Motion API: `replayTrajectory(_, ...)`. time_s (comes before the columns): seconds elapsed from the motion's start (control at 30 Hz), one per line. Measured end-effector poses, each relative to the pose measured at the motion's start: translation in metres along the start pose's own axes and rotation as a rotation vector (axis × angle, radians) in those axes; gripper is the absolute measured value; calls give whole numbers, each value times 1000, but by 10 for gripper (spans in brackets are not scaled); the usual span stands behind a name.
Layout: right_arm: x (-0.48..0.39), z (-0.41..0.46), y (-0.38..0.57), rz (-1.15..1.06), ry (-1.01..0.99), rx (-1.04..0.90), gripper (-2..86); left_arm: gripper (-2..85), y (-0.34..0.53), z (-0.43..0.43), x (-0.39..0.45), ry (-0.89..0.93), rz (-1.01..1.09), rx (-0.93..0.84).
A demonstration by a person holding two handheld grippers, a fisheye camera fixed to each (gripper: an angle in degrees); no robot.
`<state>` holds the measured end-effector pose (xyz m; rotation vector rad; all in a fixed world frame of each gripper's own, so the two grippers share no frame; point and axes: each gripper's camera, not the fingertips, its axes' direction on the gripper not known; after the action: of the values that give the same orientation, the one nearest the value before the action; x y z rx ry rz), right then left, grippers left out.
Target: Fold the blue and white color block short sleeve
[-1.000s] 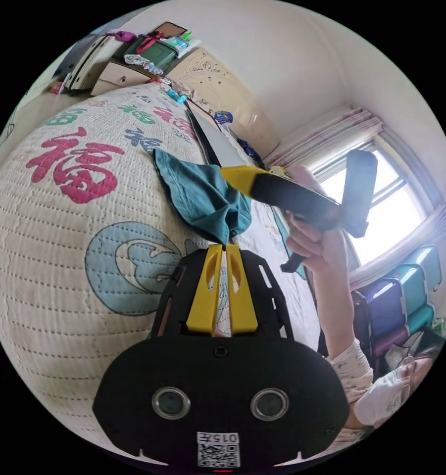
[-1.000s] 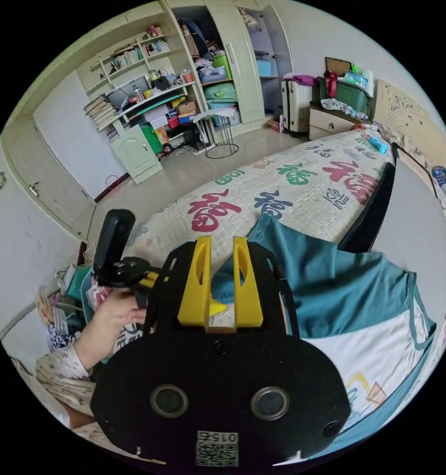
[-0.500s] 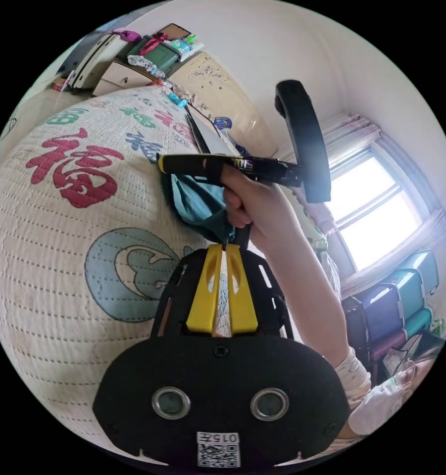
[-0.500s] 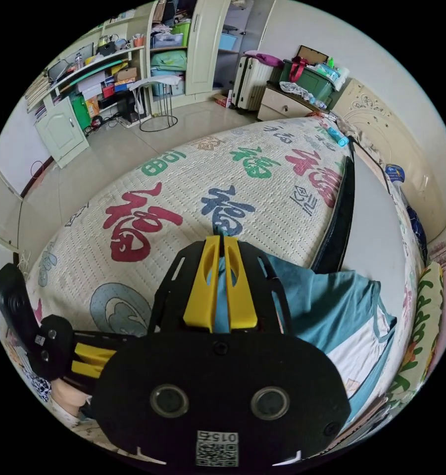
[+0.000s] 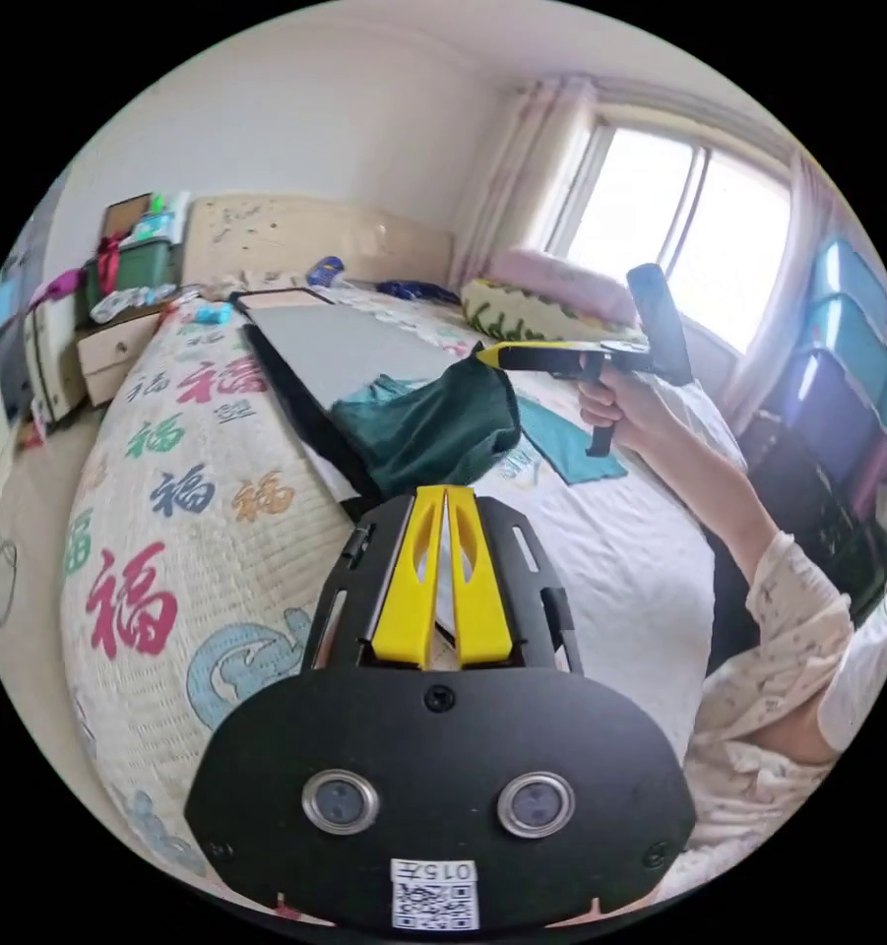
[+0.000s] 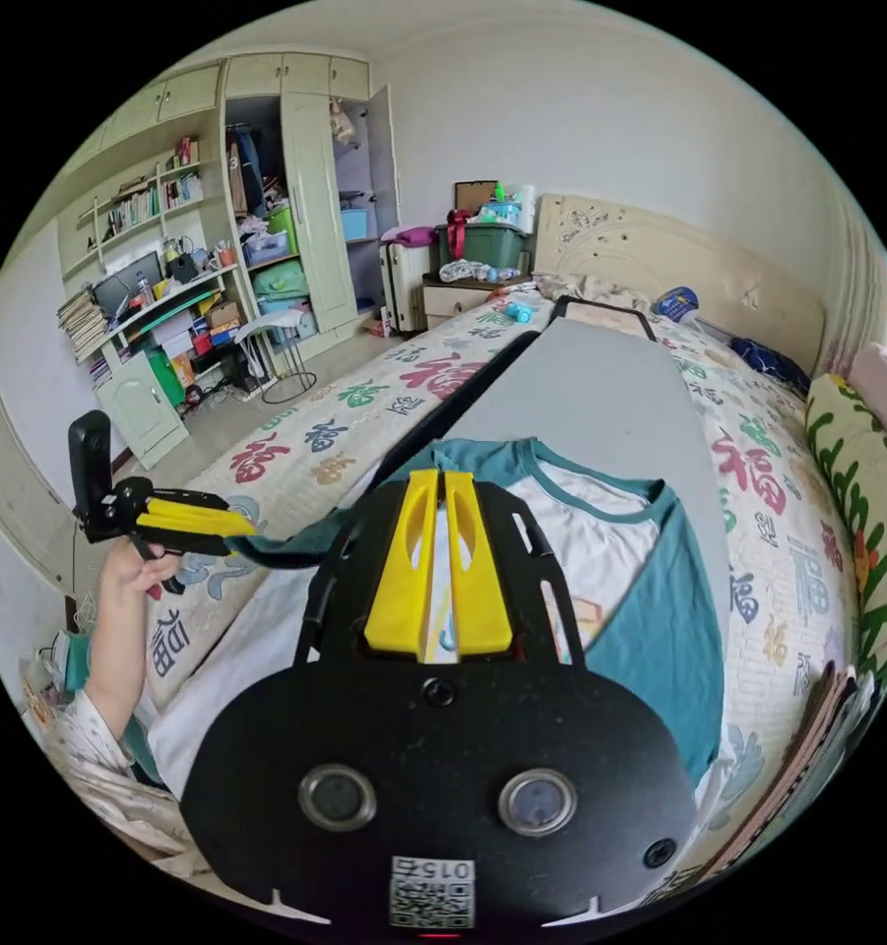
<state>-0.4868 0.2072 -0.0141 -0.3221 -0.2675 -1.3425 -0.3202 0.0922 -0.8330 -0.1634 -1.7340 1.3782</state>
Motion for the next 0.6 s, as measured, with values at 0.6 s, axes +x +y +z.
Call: replayTrajectory(0.6,123,-69,115,119,-120,-5,-3,85,-223,-28,130,-170,418,-142)
